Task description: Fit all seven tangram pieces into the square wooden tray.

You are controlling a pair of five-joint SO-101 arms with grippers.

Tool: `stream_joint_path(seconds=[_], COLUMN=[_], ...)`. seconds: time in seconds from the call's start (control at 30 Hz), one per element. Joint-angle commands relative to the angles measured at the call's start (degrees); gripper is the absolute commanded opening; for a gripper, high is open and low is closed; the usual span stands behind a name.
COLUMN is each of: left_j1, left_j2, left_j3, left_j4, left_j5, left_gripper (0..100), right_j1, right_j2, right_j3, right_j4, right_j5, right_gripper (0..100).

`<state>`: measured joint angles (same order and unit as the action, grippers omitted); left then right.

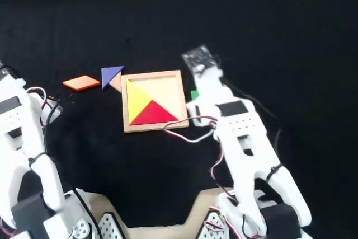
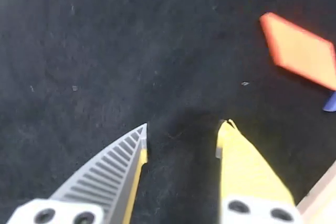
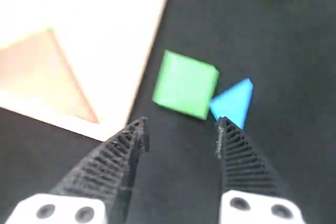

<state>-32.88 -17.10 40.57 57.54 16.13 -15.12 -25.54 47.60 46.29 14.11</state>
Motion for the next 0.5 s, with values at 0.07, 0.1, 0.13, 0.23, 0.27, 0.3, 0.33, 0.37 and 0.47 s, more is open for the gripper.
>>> stream_joint_path(seconds=[0.07, 0.1, 0.13, 0.23, 0.27, 0.3, 0.33, 0.37, 0.47], left_j1=[-0.04, -0.13, -0.13, -0.13, -0.13, 0.04, 0.13, 0.22, 0.13], left_j2=[3.25, 3.87, 4.22, 4.75, 4.92, 5.01, 5.01, 5.01, 5.10], left_j3=[1.01, 1.63, 2.24, 2.86, 2.86, 2.86, 2.95, 2.95, 3.03], left_j4=[-4.66, -6.33, -7.74, -9.32, -9.32, -9.32, -9.32, -9.32, -9.41], left_j5=[1.85, 2.73, 3.69, 5.54, 5.71, 5.71, 5.71, 5.71, 5.71], left_gripper=[23, 23, 23, 23, 23, 23, 23, 23, 23], right_j1=[-9.76, -11.34, -12.75, -16.09, -16.97, -17.58, -18.11, -18.46, -20.31], right_j2=[-1.71, -1.71, -1.63, 1.45, 3.65, 6.29, 9.36, 12.97, 24.84], right_j3=[-12.62, -13.76, -14.55, -17.89, -19.74, -21.85, -24.22, -26.95, -36.88], right_j4=[3.78, 3.43, 2.55, -1.14, -1.05, -0.53, 0.35, 1.23, 4.04], right_j5=[0.70, 0.79, 0.79, 1.05, 1.76, 2.20, 2.46, 2.46, 2.55], right_gripper=[21.4, 21.5, 21.5, 21.5, 21.5, 21.5, 21.5, 21.5, 21.5])
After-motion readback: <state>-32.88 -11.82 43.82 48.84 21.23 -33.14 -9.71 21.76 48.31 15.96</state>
